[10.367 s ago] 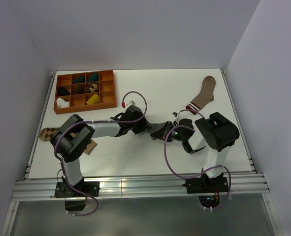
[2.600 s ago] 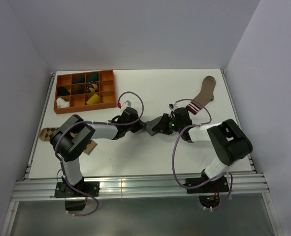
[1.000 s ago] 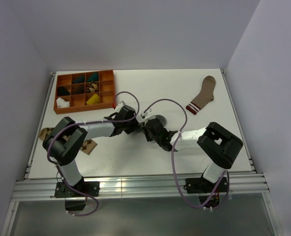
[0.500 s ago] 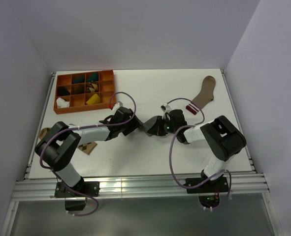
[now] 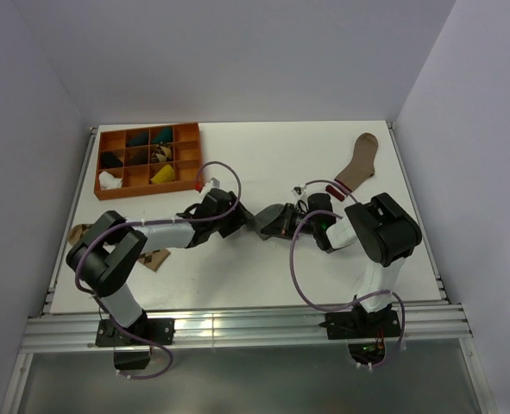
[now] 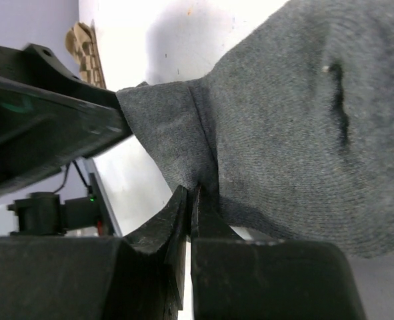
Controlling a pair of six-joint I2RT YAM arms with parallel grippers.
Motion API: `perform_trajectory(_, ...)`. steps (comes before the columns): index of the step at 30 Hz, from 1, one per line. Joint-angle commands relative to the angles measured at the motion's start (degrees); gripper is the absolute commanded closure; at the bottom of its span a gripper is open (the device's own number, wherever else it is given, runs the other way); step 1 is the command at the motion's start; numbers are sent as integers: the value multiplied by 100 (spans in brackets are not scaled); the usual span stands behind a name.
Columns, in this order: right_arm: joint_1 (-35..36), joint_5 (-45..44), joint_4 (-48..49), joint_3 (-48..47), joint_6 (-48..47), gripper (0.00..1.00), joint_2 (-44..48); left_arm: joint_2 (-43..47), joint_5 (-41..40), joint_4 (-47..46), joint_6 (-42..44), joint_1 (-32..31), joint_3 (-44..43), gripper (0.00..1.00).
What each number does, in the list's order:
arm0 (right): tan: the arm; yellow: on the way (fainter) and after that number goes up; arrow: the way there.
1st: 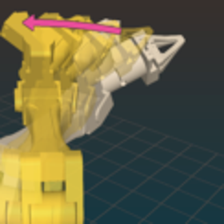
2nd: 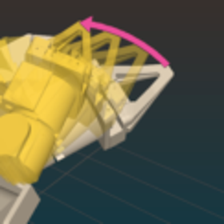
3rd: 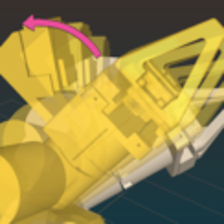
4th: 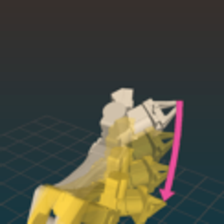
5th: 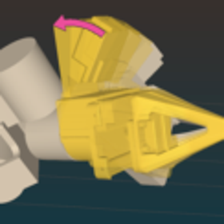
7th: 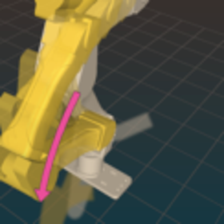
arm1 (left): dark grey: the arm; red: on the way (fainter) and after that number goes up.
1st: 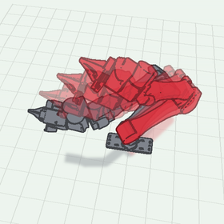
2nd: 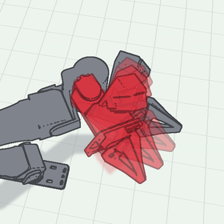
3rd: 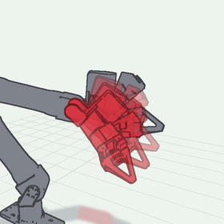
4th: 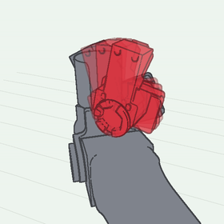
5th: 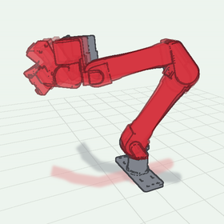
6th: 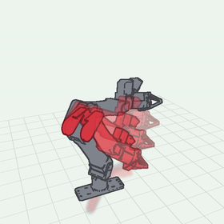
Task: Roll the socks
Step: Roll the sock at the center of the board.
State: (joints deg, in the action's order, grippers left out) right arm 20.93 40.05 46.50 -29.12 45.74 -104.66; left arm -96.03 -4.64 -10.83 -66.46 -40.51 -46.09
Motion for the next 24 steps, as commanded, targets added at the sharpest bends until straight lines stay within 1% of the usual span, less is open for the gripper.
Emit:
perform_trajectory(1, -98, 3, -79, 100, 208, 100, -195, -231, 95, -165, 177, -62, -146, 34)
perform_trajectory(8, -212, 11, -71, 100, 357, 100, -353, -329, 87, -261, 203, -97, -120, 35)
perform_trajectory(13, -247, -24, -176, 91, 436, 100, -432, -259, 148, -534, 256, -97, 3, 32)
perform_trajectory(16, -300, -24, -185, 100, 489, 100, -476, -285, 130, -517, 300, -97, -6, 32)
perform_trajectory(24, -361, -59, -343, 65, 507, 100, -555, -548, 227, -587, 300, -97, -58, 35)
